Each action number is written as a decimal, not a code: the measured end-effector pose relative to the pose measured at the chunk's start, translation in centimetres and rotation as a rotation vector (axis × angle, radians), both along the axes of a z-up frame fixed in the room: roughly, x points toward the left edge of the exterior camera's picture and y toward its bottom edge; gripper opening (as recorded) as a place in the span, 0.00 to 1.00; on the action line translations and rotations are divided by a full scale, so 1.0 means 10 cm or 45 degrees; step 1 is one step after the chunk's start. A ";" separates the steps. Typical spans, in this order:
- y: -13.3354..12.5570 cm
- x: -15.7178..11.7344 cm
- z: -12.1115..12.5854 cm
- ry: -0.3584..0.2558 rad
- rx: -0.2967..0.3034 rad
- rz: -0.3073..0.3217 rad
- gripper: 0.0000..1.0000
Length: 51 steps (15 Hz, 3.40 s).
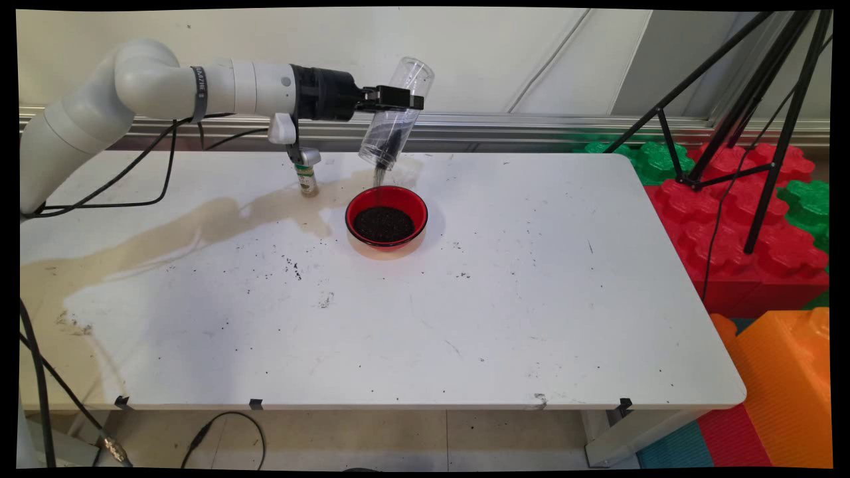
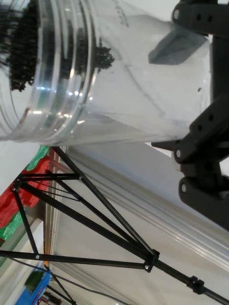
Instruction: Pour the black seasoning powder in the red bowl
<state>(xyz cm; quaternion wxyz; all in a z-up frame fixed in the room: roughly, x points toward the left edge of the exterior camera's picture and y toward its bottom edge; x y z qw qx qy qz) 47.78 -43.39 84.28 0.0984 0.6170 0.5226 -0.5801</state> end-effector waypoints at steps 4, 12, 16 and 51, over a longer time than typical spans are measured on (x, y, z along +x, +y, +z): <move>0.01 -0.01 0.01 -0.029 -0.036 -0.020 0.00; 0.04 -0.04 0.04 -0.085 -0.109 -0.053 0.00; 0.06 -0.05 0.06 -0.110 -0.144 -0.070 0.00; 0.29 -0.07 0.07 -0.039 -0.277 -0.092 0.00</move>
